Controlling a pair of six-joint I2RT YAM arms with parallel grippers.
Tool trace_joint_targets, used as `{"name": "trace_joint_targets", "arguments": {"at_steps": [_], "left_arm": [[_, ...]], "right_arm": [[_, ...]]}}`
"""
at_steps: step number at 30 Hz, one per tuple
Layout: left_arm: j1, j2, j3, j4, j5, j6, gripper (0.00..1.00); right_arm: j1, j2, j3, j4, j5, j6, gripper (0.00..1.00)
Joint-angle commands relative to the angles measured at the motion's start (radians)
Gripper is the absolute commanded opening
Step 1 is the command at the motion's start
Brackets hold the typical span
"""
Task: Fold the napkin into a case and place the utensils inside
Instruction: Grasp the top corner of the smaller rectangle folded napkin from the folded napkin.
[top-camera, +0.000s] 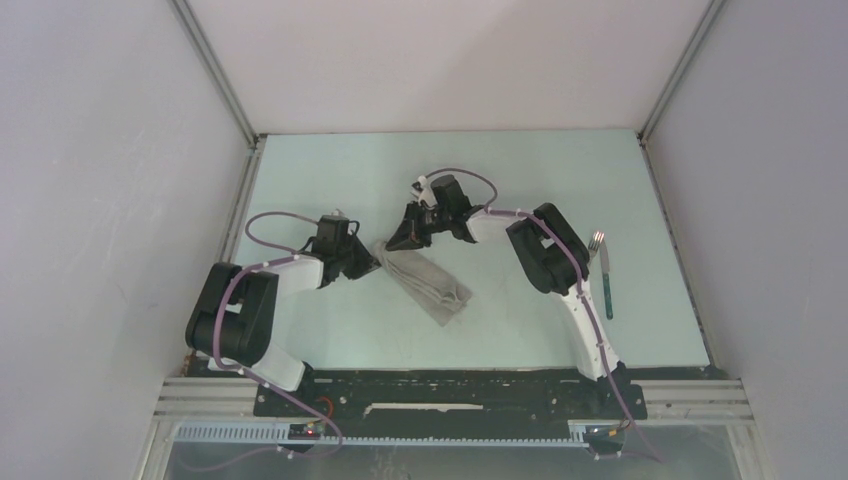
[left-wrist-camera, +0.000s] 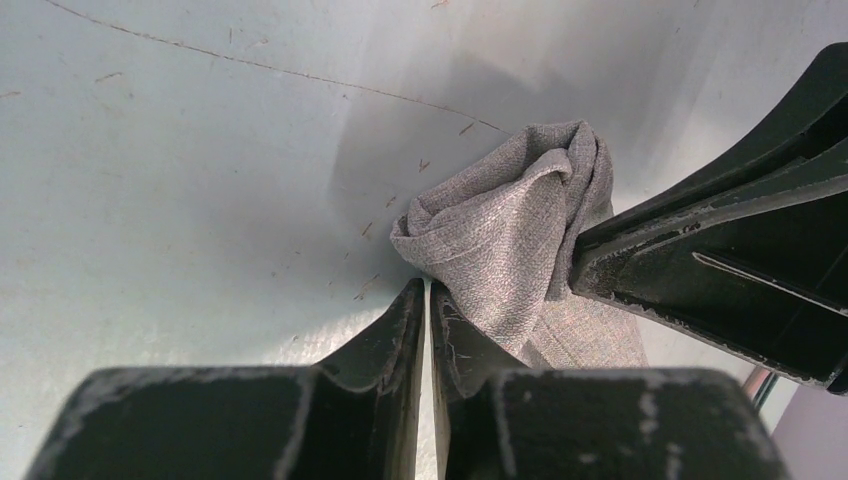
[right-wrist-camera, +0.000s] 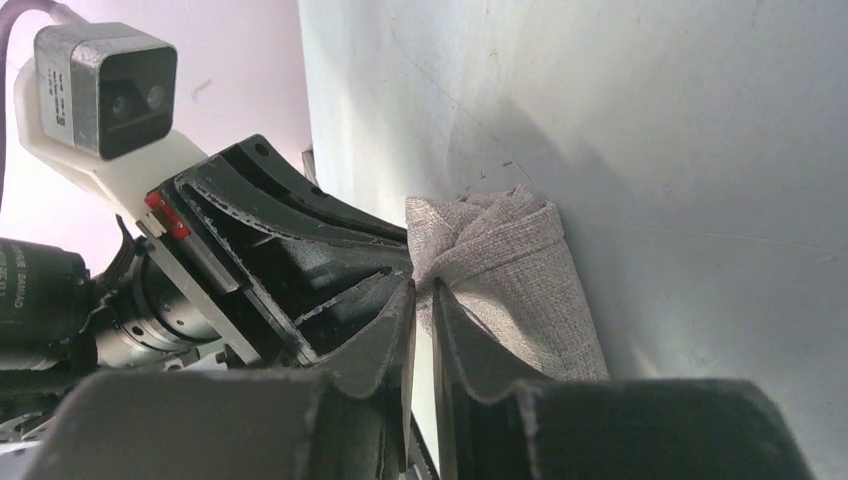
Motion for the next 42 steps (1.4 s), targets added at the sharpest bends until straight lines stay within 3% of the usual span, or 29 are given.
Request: {"name": "trace_joint_targets", "arguments": {"at_steps": [1,7,10,14,24,35,39,42], "left_arm": [[0.008,0.015,0.022,0.013,-0.007,0.018,0.15],[0.008,0.02,0.019,0.018,-0.004,0.016,0.14],[0.008,0.02,0.02,0.02,-0.004,0.017,0.14],[0.008,0.021,0.022,0.02,-0.004,0.017,0.14],[0.009,0.039,0.044,0.009,-0.004,0.029,0.14],[0.008,0.047,0.054,-0.006,-0.026,0.042,0.14],[0.002,-0.012,0.021,-0.005,-0.022,0.05,0.18],[0.002,-0.096,0.003,-0.043,-0.041,0.078,0.27]], "right_arm": [[-0.012,-0.022,-0.057,0.17,-0.034,0.093,0.23],[-0.028,-0.033,-0.101,0.211,-0.038,0.11,0.31],[-0.029,-0.03,-0.112,0.218,-0.034,0.113,0.28],[-0.022,-0.013,-0.105,0.228,-0.035,0.118,0.15],[0.042,0.074,0.085,-0.025,0.001,-0.04,0.13],[-0.004,0.009,-0.032,-0.012,0.081,-0.043,0.13],[0.005,0.036,0.0,0.009,0.055,-0.017,0.14],[0.013,0.038,0.008,0.018,0.049,-0.011,0.14]]}}
